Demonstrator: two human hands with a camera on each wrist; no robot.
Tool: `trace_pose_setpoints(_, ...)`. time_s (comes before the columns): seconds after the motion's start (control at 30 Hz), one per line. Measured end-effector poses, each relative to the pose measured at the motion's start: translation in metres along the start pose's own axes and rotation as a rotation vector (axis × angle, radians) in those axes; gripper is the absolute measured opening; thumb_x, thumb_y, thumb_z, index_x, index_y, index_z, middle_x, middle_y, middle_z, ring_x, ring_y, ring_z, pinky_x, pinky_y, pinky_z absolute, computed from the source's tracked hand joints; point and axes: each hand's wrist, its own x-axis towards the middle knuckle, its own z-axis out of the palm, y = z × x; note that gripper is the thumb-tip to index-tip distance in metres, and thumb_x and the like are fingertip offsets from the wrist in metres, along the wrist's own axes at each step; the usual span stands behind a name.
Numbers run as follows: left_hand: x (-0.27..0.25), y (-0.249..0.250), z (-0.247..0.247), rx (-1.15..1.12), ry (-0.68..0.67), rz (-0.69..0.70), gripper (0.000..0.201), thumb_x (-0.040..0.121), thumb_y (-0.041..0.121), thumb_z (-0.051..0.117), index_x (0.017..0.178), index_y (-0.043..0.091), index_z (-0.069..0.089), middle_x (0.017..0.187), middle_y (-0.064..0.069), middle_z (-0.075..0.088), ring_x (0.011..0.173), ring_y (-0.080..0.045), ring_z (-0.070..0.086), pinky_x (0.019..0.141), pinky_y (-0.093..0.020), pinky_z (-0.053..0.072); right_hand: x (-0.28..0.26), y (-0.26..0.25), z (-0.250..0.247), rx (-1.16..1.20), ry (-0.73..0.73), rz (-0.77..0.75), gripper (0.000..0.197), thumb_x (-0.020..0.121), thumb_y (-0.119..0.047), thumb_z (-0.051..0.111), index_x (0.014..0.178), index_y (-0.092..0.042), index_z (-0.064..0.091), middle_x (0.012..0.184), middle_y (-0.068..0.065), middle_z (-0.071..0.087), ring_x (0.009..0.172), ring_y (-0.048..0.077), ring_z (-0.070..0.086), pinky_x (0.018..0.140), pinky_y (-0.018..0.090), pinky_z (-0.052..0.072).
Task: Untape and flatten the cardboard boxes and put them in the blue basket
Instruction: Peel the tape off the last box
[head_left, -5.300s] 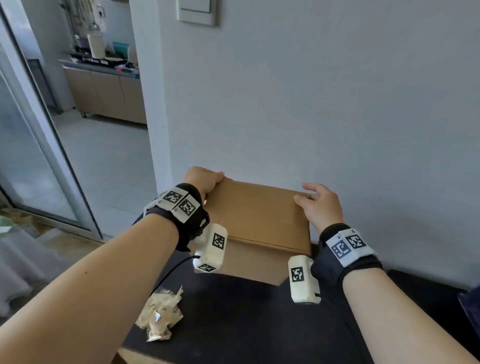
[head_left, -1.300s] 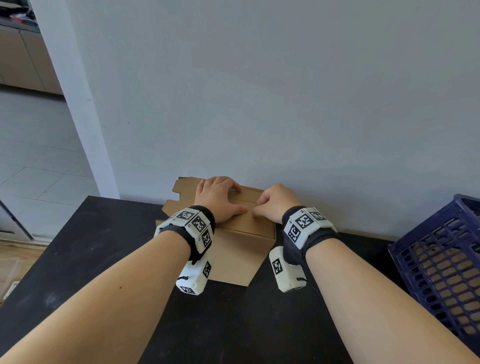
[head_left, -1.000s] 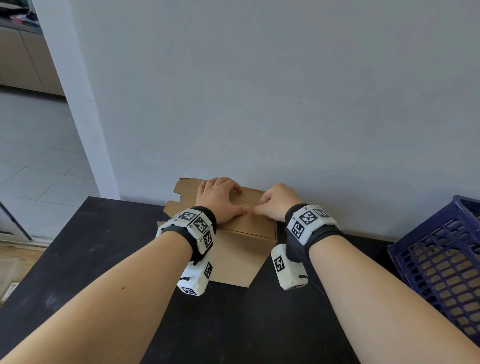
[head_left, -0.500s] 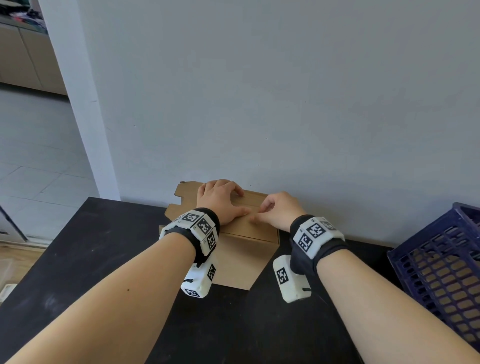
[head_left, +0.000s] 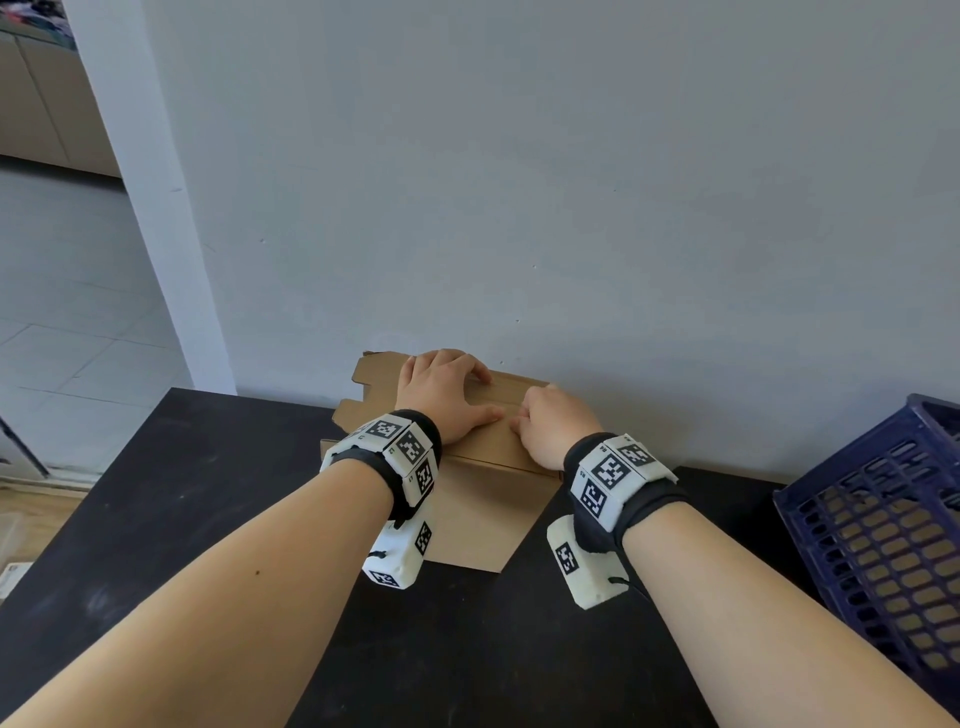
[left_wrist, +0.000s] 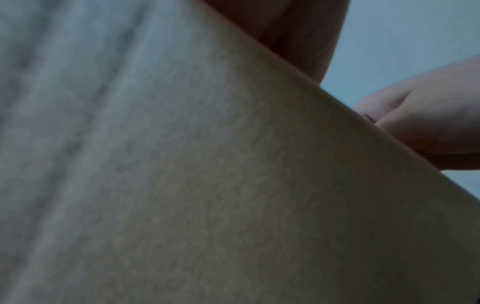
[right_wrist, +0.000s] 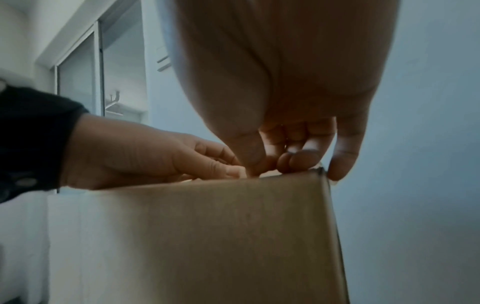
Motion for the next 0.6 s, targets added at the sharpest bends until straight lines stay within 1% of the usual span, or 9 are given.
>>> trace_pose_setpoints(0.07, 0.0, 0.0, 0.0, 0.001, -0.001, 0.002, 0.04, 0.076, 0.052, 0.067, 0.111, 0.037, 0.056, 0.138, 0.008, 0.042, 0.136, -0.018, 0.026, 0.117, -0.037, 0.008, 0.0, 0.0, -0.001, 0.004, 0.005, 0.019, 0.019, 0.098, -0.024, 0.044, 0.103, -0.008, 0.053, 0.113, 0.011, 0.052, 0.102, 0.031, 0.055, 0.075, 0.031, 0.037)
trace_pose_setpoints(0.1, 0.001, -0.001, 0.0, 0.0, -0.002, 0.003, 0.04, 0.076, 0.052, 0.067, 0.111, 0.037, 0.057, 0.137, 0.008, 0.043, 0.136, -0.018, 0.026, 0.117, -0.037, 0.009, 0.002, 0.002, -0.003, 0.04, 0.015, 0.036, 0.019, 0.098, -0.023, 0.043, 0.097, -0.008, 0.054, 0.101, 0.01, 0.054, 0.096, 0.03, 0.056, 0.073, 0.03, 0.036)
trace_pose_setpoints(0.17, 0.001, -0.001, 0.0, -0.003, 0.003, 0.005, 0.04, 0.075, 0.052, 0.067, 0.111, 0.037, 0.057, 0.137, 0.009, 0.043, 0.136, -0.017, 0.027, 0.117, -0.036, 0.009, 0.003, 0.008, -0.007, 0.151, 0.053, 0.058, 0.031, 0.098, -0.023, 0.044, 0.07, -0.012, 0.048, 0.072, 0.004, 0.048, 0.072, 0.025, 0.052, 0.063, 0.027, 0.034)
trace_pose_setpoints(0.23, 0.001, -0.001, 0.0, -0.002, 0.005, 0.005, 0.04, 0.075, 0.052, 0.067, 0.111, 0.037, 0.057, 0.137, 0.008, 0.043, 0.136, -0.017, 0.027, 0.117, -0.037, 0.009, 0.002, 0.01, -0.009, 0.242, 0.083, 0.048, 0.04, 0.096, -0.027, 0.048, 0.06, -0.012, 0.04, 0.063, 0.005, 0.041, 0.059, 0.021, 0.041, 0.056, 0.027, 0.031)
trace_pose_setpoints(0.3, 0.002, -0.001, 0.001, -0.003, 0.004, 0.01, 0.04, 0.075, 0.053, 0.066, 0.111, 0.037, 0.057, 0.137, 0.008, 0.043, 0.136, -0.018, 0.027, 0.117, -0.037, 0.01, -0.002, 0.009, -0.007, 0.263, 0.079, 0.014, 0.039, 0.09, -0.038, 0.057, 0.063, -0.013, 0.045, 0.062, 0.004, 0.038, 0.058, 0.02, 0.037, 0.055, 0.029, 0.028)
trace_pose_setpoints(0.37, 0.002, -0.001, 0.0, -0.006, 0.008, 0.014, 0.041, 0.075, 0.054, 0.066, 0.111, 0.037, 0.057, 0.136, 0.008, 0.043, 0.136, -0.018, 0.027, 0.116, -0.037, 0.01, -0.005, 0.007, -0.002, 0.213, 0.072, 0.005, 0.036, 0.083, -0.045, 0.063, 0.071, -0.015, 0.049, 0.069, 0.001, 0.045, 0.066, 0.019, 0.043, 0.06, 0.029, 0.033)
trace_pose_setpoints(0.47, 0.0, -0.002, 0.0, -0.006, 0.013, 0.017, 0.041, 0.075, 0.054, 0.066, 0.111, 0.036, 0.057, 0.136, 0.008, 0.043, 0.136, -0.018, 0.026, 0.115, -0.036, 0.009, -0.006, 0.004, 0.002, 0.152, 0.106, 0.016, 0.024, 0.088, -0.039, 0.059, 0.08, -0.018, 0.05, 0.091, -0.001, 0.055, 0.092, 0.021, 0.055, 0.074, 0.03, 0.04)
trace_pose_setpoints(0.53, -0.001, -0.002, 0.0, -0.003, 0.015, 0.018, 0.041, 0.076, 0.053, 0.066, 0.112, 0.036, 0.057, 0.137, 0.008, 0.043, 0.136, -0.018, 0.026, 0.115, -0.036, 0.009, -0.005, 0.003, 0.003, 0.093, 0.12, -0.006, 0.02, 0.093, -0.035, 0.054, 0.083, -0.018, 0.05, 0.102, 0.004, 0.059, 0.101, 0.025, 0.056, 0.077, 0.031, 0.04)
trace_pose_setpoints(0.6, -0.001, -0.002, 0.001, -0.002, 0.018, 0.018, 0.041, 0.076, 0.054, 0.066, 0.112, 0.037, 0.057, 0.137, 0.008, 0.043, 0.135, -0.018, 0.027, 0.116, -0.035, 0.01, -0.005, 0.001, 0.005, 0.013, 0.125, -0.039, 0.018, 0.096, -0.033, 0.048, 0.091, -0.016, 0.051, 0.111, 0.008, 0.056, 0.104, 0.026, 0.054, 0.079, 0.032, 0.039)
